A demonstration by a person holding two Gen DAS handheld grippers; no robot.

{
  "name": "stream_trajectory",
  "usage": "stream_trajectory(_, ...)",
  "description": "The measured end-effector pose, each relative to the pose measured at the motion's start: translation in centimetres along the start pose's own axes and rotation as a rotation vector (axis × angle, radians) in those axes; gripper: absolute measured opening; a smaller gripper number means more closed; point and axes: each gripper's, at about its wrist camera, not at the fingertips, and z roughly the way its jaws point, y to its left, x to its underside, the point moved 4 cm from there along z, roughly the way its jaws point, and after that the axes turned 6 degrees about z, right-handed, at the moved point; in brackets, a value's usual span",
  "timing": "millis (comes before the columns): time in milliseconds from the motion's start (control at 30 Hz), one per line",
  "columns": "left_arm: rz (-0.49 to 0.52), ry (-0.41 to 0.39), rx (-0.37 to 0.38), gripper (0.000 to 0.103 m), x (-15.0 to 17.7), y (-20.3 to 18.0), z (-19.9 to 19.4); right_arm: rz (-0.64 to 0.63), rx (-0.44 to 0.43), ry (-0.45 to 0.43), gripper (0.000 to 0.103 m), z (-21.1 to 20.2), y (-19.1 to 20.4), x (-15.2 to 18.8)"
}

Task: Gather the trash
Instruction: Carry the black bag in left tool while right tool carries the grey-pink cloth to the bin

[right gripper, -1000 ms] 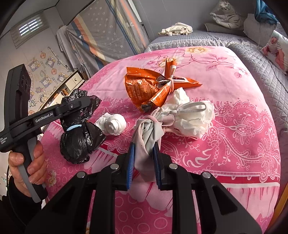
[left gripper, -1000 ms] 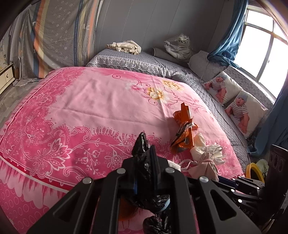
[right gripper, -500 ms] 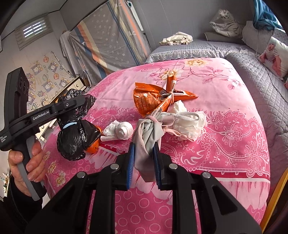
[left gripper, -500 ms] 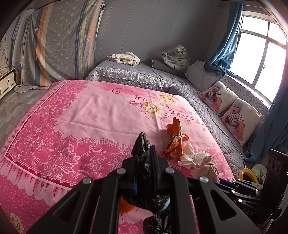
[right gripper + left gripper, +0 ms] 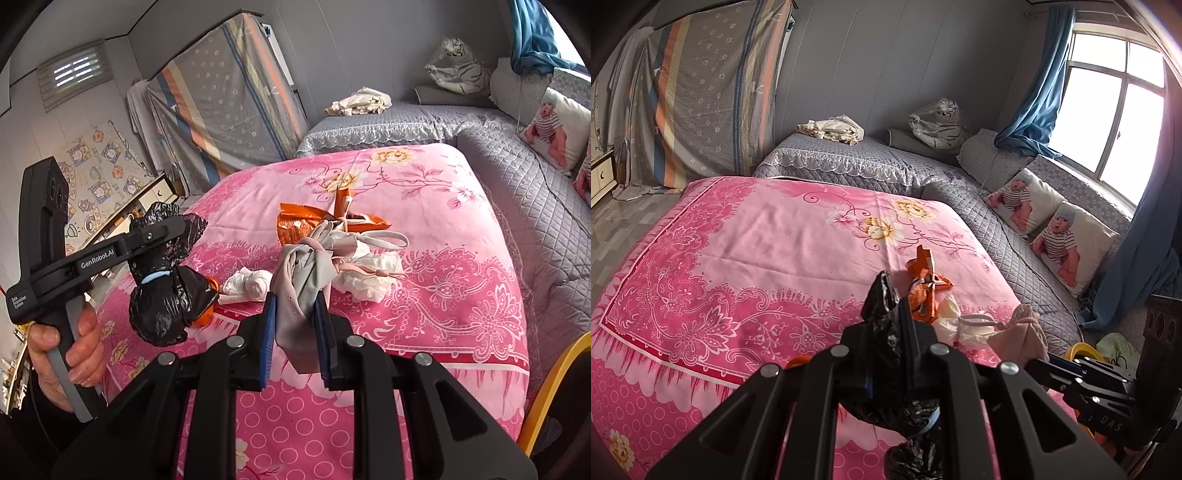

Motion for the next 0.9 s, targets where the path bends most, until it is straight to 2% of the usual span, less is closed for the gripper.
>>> stream_trajectory(533,0.069,-0.061,0.060,0.010,-1.2,-5.4,-2.8,0.029,0.026,-0.131,0.019,-6.6,-1.8,-1.0)
stream_trajectory(900,0.135,-0.078,0.123,0.010,-1.8,-10.6,-3.5,0.084,0.060,-0.207,0.019,-10.9,-4.9,-1.1)
